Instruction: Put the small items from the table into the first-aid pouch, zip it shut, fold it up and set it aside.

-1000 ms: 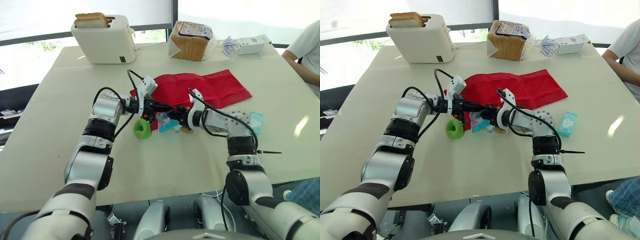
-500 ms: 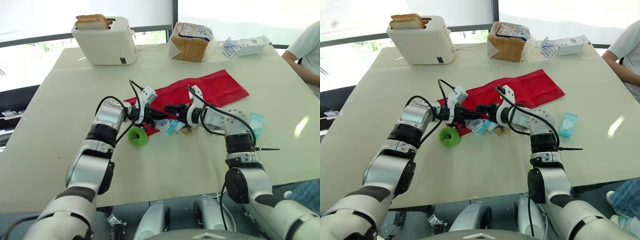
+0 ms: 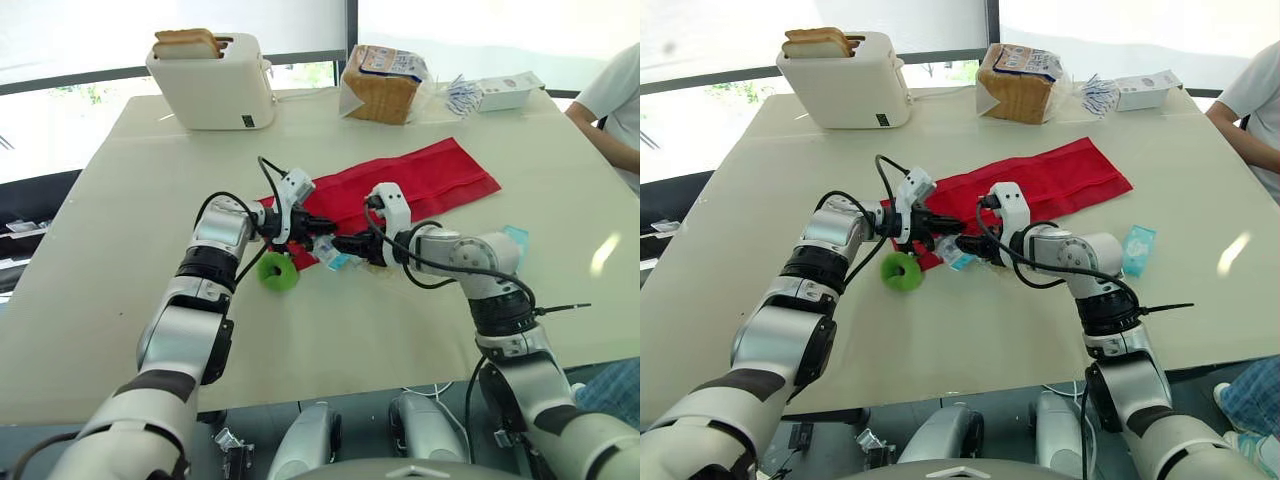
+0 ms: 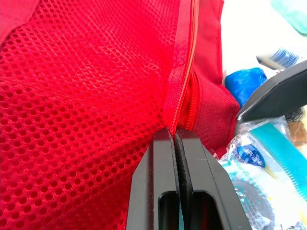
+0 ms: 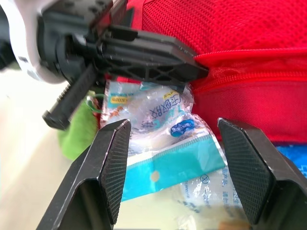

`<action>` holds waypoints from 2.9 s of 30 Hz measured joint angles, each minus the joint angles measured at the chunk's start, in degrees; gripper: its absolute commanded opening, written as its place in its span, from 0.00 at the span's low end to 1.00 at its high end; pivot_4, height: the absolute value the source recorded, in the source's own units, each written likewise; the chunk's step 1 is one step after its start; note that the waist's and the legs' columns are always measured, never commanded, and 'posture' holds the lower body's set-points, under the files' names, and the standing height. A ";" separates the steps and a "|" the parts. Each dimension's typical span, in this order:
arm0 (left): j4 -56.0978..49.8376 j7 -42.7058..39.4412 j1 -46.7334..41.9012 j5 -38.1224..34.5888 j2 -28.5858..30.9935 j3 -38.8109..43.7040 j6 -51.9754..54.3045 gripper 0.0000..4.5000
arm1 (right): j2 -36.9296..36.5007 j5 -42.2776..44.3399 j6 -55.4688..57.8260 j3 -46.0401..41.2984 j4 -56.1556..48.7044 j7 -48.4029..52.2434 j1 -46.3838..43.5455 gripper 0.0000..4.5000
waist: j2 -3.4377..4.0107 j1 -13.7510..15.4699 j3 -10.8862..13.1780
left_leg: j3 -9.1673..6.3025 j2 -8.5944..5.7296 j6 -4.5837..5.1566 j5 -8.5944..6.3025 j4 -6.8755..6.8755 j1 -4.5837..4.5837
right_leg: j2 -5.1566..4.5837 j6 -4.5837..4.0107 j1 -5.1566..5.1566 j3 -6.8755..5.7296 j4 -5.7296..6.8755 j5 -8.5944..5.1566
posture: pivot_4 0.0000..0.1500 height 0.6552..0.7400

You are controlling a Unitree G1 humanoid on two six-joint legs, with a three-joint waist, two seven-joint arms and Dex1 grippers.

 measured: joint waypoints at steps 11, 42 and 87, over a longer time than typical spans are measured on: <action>-4.76 0.60 2.80 -1.30 -0.12 1.25 0.79 0.00 | 0.01 -7.13 -2.95 4.36 3.58 5.44 -1.72 0.41 | 0.00 0.01 0.00 | 0.00 0.00 0.00 0.00 0.00 0.00 | 0.00 0.00 0.00 0.00 -0.01 0.00 | 1.00 1.00; -4.75 0.53 3.95 -6.43 -0.13 5.08 4.24 0.00 | 14.11 -3.15 8.62 -23.83 7.83 -5.60 -4.42 0.02 | 0.01 -0.12 0.01 | -0.01 -0.01 -0.01 0.01 -0.02 0.00 | -0.03 0.00 -0.03 -0.01 0.02 0.00 | 1.00 1.00; -13.94 -3.07 8.98 4.39 7.81 -4.55 -12.60 0.52 | -0.71 -12.78 -2.20 7.03 10.58 19.22 -6.32 0.64 | 0.04 0.24 0.03 | -0.01 -0.05 -0.02 0.01 0.00 -0.01 | -0.11 0.00 -0.02 -0.11 -0.01 0.00 | 1.00 1.00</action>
